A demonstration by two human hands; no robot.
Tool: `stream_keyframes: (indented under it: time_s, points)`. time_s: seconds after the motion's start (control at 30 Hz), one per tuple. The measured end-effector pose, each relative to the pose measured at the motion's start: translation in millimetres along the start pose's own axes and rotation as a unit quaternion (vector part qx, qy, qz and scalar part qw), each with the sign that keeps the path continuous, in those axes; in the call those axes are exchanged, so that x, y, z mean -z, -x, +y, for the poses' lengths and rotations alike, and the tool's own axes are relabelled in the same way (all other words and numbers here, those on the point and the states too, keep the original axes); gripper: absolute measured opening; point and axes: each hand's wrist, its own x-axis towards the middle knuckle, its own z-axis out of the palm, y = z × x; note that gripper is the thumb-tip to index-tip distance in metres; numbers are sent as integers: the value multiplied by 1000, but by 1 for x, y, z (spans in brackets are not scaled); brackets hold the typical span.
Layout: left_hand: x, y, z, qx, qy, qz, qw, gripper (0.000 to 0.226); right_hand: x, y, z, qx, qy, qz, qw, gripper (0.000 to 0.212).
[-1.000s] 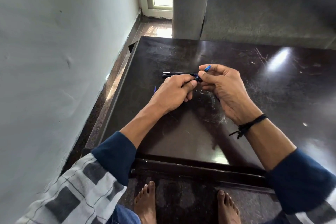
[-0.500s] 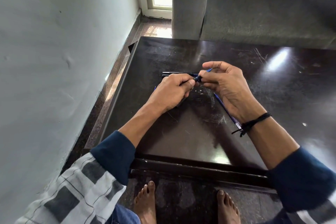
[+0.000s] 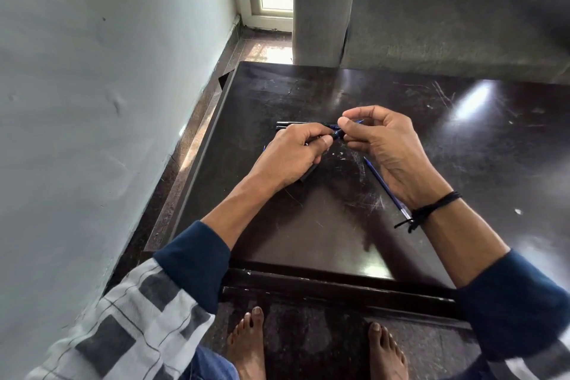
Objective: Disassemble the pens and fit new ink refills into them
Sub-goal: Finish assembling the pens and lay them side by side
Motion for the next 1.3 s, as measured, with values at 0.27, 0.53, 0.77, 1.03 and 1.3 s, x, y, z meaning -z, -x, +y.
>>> stream_keyframes:
  time_s: [0.27,0.53,0.77,1.03,1.3]
  points:
    - [0,1,-1,5,-16,-1,1000,19,0,0,1,21,28,-1,999,20]
    - [1,1,1,6,-12,0,1000,18,-3,-1,5,21,37,28,999,9]
    - [2,1,1,8,-14,4,1000,19,-1,-2,4,33,26,4,999,15]
    - [-1,2,1,11,-20,9,1000,16,0,-4,10,56,88,15,994,17]
    - [0,2,2,11,-14,7,1000,17,-1,-5,13,54,86,32,994,13]
